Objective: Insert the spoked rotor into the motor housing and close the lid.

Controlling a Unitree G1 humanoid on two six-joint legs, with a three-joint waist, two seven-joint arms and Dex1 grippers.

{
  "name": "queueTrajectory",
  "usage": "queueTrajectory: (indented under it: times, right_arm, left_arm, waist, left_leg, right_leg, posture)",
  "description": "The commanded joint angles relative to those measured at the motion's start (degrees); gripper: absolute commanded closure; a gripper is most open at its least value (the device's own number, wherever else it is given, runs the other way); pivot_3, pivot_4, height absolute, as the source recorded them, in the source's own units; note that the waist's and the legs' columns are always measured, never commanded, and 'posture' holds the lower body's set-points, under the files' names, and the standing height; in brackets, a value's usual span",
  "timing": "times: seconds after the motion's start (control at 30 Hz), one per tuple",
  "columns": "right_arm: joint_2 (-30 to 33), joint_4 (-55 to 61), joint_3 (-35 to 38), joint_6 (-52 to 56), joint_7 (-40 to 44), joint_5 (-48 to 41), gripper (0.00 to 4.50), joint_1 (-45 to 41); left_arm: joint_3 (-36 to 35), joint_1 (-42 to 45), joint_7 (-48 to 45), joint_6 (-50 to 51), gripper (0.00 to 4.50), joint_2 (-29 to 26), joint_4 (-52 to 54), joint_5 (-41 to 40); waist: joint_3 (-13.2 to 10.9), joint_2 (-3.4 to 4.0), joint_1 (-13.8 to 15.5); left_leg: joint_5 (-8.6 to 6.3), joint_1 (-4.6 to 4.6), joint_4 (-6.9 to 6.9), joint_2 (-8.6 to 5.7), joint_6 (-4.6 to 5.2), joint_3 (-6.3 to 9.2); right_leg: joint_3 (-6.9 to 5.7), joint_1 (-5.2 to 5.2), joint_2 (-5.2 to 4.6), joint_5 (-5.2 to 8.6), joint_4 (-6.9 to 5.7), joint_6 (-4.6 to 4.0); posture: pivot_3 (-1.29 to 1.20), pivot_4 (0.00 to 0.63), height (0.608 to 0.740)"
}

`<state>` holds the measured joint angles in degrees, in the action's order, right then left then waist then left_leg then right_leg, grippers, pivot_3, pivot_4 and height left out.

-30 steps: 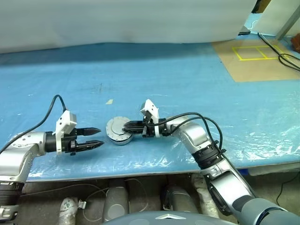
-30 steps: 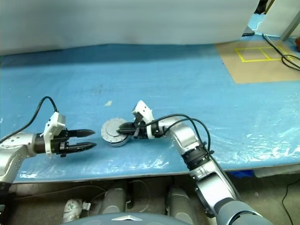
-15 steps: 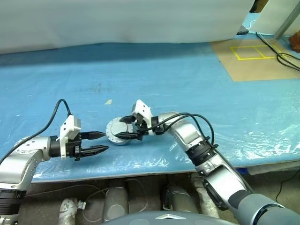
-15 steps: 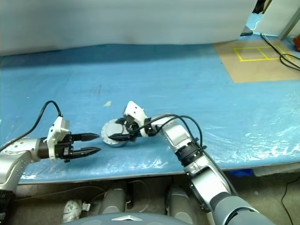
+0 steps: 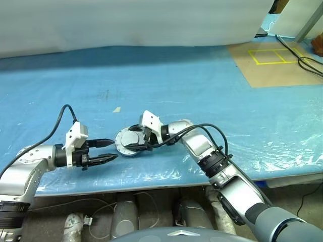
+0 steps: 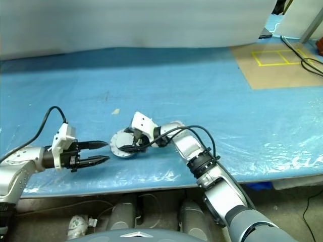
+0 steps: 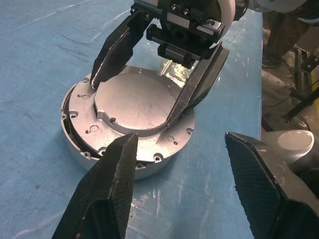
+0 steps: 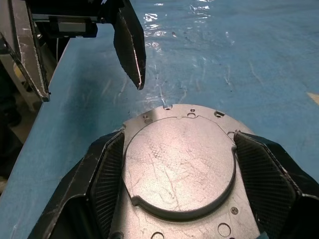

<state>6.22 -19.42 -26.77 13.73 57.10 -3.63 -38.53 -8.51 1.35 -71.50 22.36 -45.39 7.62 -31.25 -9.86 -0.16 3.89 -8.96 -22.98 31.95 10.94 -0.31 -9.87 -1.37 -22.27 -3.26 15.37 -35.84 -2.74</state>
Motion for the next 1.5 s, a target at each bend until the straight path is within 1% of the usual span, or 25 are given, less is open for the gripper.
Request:
queueTrajectory:
  times: [0.03, 0.37, 0.53, 0.63, 0.7, 0.73, 0.83, 1.07, 1.2, 1.33, 1.5]
  right_arm:
    - [-0.27, 0.35, -0.21, -1.95, 0.22, 0.78, 0.04, -0.57]
    - [-0.18, 0.56, -0.63, -3.68, -0.26, 3.4, 0.04, -0.6]
    - [-0.12, -3.56, -1.47, -6.01, -1.14, 5.91, 0.04, -0.81]
    - [-0.27, -5.86, -1.51, -7.11, -1.3, 6.36, 0.63, -0.67]
    - [-0.47, -6.37, -1.08, -7.01, -1.97, 6.37, 1.2, -0.58]
    - [-0.66, -6.53, -0.71, -6.52, -2.22, 6.11, 1.29, -0.51]
    - [-0.13, -6.16, -0.34, -5.38, -0.31, 5.13, 1.29, -0.4]
    - [2.23, -3.17, -0.47, -3.79, 4.21, 4.19, 1.29, -1.03]
    - [2.66, -5.39, 0.32, -5.0, 3.17, 5.15, 1.29, -2.37]
    - [0.18, -7.05, 3.73, -2.56, 0.0, 2.78, 1.29, -3.55]
    - [-1.55, -5.54, 5.41, -0.37, -0.68, 1.05, 1.29, -3.56]
  left_arm:
    - [-0.24, 0.44, -0.09, -0.99, 1.57, 0.07, 0.54, -0.24]
    - [0.23, 1.43, -0.37, -1.78, 1.57, 0.17, -1.27, 0.48]
    - [0.61, 1.8, -0.27, -2.12, 1.57, 0.53, -1.8, 0.63]
    - [0.71, 1.99, -0.24, -2.21, 1.57, 0.57, -1.95, 0.58]
    - [0.84, 1.58, -0.78, -1.95, 1.57, -0.01, -1.83, 0.59]
    - [0.93, 1.16, -1.07, -1.97, 1.57, -0.35, -1.76, 0.77]
    - [1.13, 0.59, -1.37, -2.72, 1.57, -0.66, -2.12, 1.63]
    - [1.2, 1.59, -1.26, -3.29, 1.57, -0.26, -3.41, 1.94]
    - [1.42, 2.38, -1.39, -3.54, 1.57, -0.06, -4.19, 2.14]
    - [1.52, 2.89, -1.31, -3.67, 1.57, 0.29, -4.69, 2.21]
    - [1.34, 3.26, -1.45, -3.9, 1.57, 0.1, -5.7, 2.5]
  waist:
    - [0.0, 0.0, 0.0]
    - [0.0, 0.0, 0.0]
    - [0.0, 0.0, 0.0]
    - [0.0, 0.0, 0.0]
    - [0.0, 0.0, 0.0]
    - [0.0, -0.01, 0.0]
    - [0.0, 0.0, 0.01]
    - [0.01, -0.01, 0.15]
    - [0.01, -0.01, 0.14]
    - [0.01, -0.01, 0.14]
    - [0.0, 0.0, 0.16]
  left_leg:
    - [0.0, 0.0, 0.0, 0.0, 0.0, 0.0]
    - [0.0, 0.01, 0.12, 0.01, 0.01, 0.01]
    - [0.0, 0.01, 0.16, 0.01, 0.0, 0.01]
    - [0.0, 0.09, 0.17, 0.02, 0.01, 0.01]
    - [0.0, 0.17, 0.17, 0.02, 0.01, 0.01]
    - [0.0, 0.26, 0.17, 0.02, 0.01, 0.01]
    - [-0.01, 0.43, 0.17, 0.02, 0.02, 0.0]
    - [-0.01, 0.43, 0.18, 0.0, 0.02, -0.03]
    - [-0.01, 0.42, 0.16, 0.01, 0.02, -0.03]
    - [-0.01, 0.43, 0.18, 0.01, 0.02, -0.03]
    - [-0.01, 0.41, 0.22, 0.0, 0.02, -0.03]
  right_leg:
    - [0.0, 0.0, 0.0, 0.0, 0.0, 0.0]
    - [0.0, 0.03, 0.0, 0.0, -0.07, 0.0]
    - [0.0, 0.03, 0.0, 0.0, -0.11, 0.0]
    - [0.01, 0.07, 0.0, 0.0, -0.16, -0.01]
    - [0.02, 0.14, 0.0, 0.01, -0.18, -0.01]
    - [0.04, 0.2, 0.0, 0.01, -0.18, -0.01]
    - [0.1, 0.3, 0.0, 0.01, -0.2, -0.02]
    - [0.1, 0.35, -0.02, 0.01, -0.15, -0.02]
    - [0.09, 0.34, -0.01, 0.01, -0.13, -0.02]
    - [0.1, 0.34, -0.02, 0.01, -0.17, -0.02]
    - [0.1, 0.27, -0.03, 0.02, -0.3, -0.03]
  posture:
    - [0.0, 0.15, 0.74]
    - [0.0, 0.15, 0.74]
    - [0.0, 0.15, 0.74]
    - [0.0, 0.15, 0.74]
    - [0.0, 0.15, 0.74]
    - [0.0, 0.15, 0.74]
    - [0.0, 0.15, 0.74]
    - [0.0, 0.15, 0.74]
    - [0.0, 0.15, 0.74]
    - [0.0, 0.15, 0.74]
    - [0.0, 0.15, 0.74]
